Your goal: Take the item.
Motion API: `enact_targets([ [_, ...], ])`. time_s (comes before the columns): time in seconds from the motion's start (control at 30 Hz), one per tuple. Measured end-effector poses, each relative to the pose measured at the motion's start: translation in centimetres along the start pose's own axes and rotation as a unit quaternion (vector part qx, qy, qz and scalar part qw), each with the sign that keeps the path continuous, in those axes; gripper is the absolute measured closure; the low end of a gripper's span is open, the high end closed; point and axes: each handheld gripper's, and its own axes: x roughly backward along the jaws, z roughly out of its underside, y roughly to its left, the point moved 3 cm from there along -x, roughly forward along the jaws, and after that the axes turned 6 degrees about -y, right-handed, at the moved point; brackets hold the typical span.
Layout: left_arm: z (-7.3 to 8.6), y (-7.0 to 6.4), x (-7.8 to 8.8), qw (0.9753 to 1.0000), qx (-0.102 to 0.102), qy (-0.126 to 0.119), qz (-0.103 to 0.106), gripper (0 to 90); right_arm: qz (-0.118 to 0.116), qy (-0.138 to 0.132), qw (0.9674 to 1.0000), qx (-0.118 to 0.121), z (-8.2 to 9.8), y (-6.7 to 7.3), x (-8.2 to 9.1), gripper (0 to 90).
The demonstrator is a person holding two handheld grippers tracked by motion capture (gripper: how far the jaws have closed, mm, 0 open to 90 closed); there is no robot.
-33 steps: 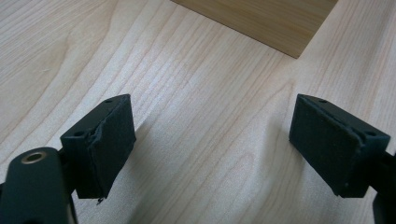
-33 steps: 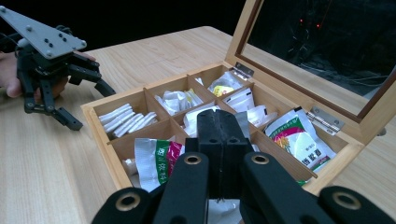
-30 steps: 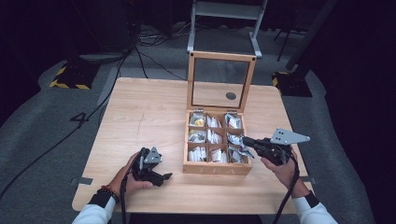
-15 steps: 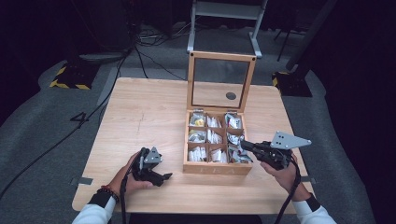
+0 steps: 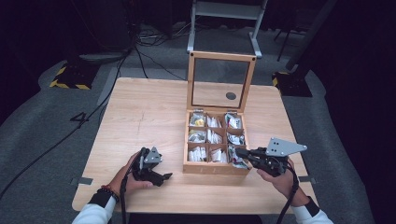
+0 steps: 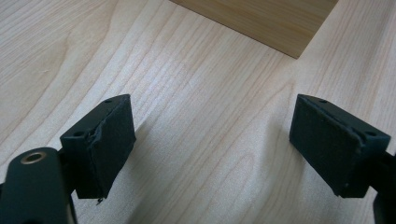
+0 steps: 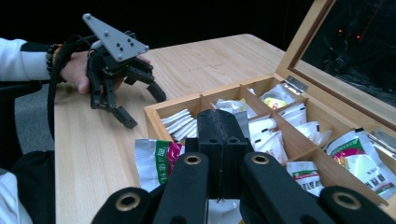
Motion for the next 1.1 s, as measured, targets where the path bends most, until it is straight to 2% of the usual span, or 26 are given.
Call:
enact_targets([
  [0.6, 0.0, 0.0, 0.0, 1.0, 0.0, 0.0, 0.0, 14.6, -0.046, 0.012, 0.9988, 0.013, 0.1, 2.7, -0.6, 90.0],
  [1.1, 0.0, 0.0, 0.0, 1.0, -0.001, 0.0, 0.0, 14.6, -0.084, 0.031, 0.9957, 0.021, 0.9, 4.9, -1.2, 90.0],
])
